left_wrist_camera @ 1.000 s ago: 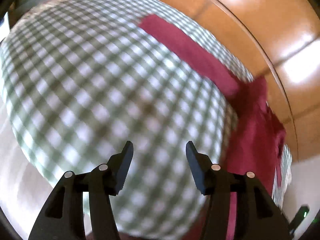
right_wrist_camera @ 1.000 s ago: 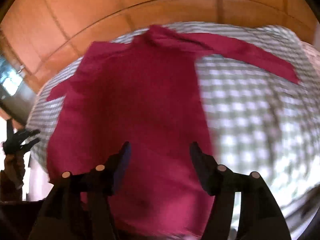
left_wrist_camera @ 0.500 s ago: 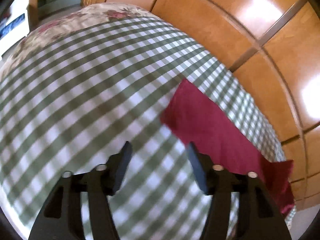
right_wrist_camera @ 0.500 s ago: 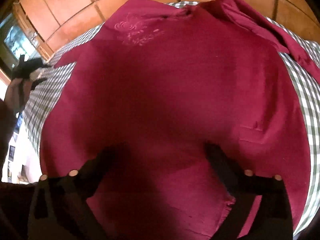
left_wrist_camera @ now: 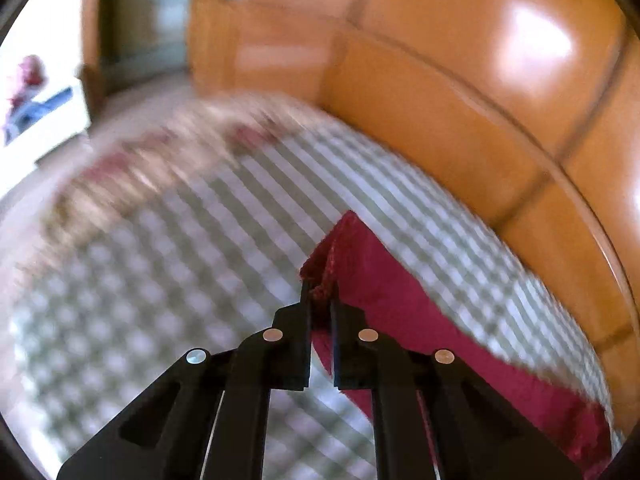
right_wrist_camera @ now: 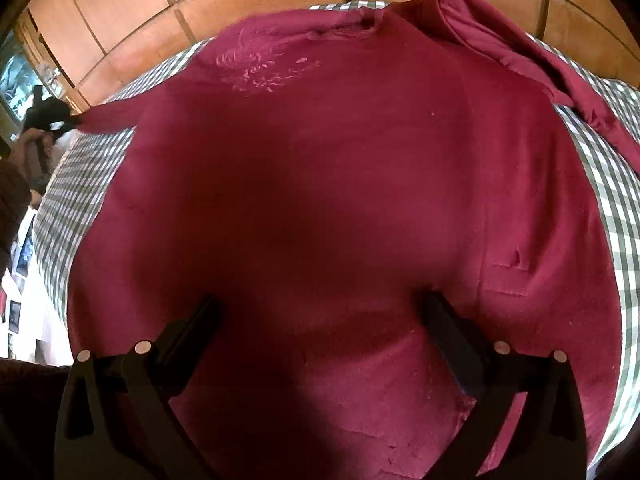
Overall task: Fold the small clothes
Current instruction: 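Lay the sweatshirt flat on the bed and open both tools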
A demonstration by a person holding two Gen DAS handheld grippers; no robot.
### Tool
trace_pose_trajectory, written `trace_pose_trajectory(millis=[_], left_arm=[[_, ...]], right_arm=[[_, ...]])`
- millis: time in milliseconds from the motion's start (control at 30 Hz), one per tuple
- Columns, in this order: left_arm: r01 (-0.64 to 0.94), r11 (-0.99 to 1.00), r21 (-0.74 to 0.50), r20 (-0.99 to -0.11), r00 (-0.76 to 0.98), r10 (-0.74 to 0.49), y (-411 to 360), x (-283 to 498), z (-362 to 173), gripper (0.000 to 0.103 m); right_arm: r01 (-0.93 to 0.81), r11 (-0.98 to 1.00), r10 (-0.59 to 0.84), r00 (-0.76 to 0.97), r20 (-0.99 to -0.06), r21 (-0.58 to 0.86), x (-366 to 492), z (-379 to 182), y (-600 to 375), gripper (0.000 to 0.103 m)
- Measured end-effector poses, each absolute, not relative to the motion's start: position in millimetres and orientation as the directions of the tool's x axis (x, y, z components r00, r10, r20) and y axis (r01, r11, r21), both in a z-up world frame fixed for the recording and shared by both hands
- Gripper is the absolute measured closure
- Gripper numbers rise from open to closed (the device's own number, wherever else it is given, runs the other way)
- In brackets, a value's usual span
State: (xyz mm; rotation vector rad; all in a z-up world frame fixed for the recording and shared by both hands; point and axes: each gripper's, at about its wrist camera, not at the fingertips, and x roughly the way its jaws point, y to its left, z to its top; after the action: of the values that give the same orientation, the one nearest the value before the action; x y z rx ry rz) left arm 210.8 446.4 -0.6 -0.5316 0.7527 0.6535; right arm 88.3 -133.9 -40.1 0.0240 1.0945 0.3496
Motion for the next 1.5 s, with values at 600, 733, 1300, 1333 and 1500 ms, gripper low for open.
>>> trace_pose_trajectory(millis=[600, 733, 1300, 1333, 1500], left_arm=[[-0.133, 0.866, -0.483, -0.726, 0.614, -0.310, 300.6, 82.6, -23.7, 0.048], [0.032, 0.833, -0.552, -0.706, 0.514, -0.488, 236.3, 31.4, -37.9, 0.048], [0.074, 0.885, -0.460, -0.789, 0.424, -0.445, 167.2, -39.5, -58.4, 0.099], [0.069, 0.891, -0.448, -0.802, 0.409, -0.435, 170.9, -38.5, -62.4, 0.099], [0.084, 0.933, -0.351, -0.831, 0.431, -0.351, 162.7, -28.2, -44.5, 0.095]], right_arm=[[-0.160, 0.966, 0.254, 0.458, -0.852, 0.202, 90.5, -15.1, -178.1, 0.004], [0.004, 0.981, 0.165, 0.495, -0.853, 0.192, 79.5, -8.8, -247.0, 0.006], [-0.053, 0.968, 0.240, 0.481, -0.843, 0.245, -1.6, 6.2, -287.6, 0.095], [-0.053, 0.968, 0.241, 0.476, -0.846, 0.245, -0.8, 6.6, -288.2, 0.095], [-0.115, 0.978, 0.203, 0.372, -0.906, 0.172, -7.7, -20.3, -275.0, 0.094]])
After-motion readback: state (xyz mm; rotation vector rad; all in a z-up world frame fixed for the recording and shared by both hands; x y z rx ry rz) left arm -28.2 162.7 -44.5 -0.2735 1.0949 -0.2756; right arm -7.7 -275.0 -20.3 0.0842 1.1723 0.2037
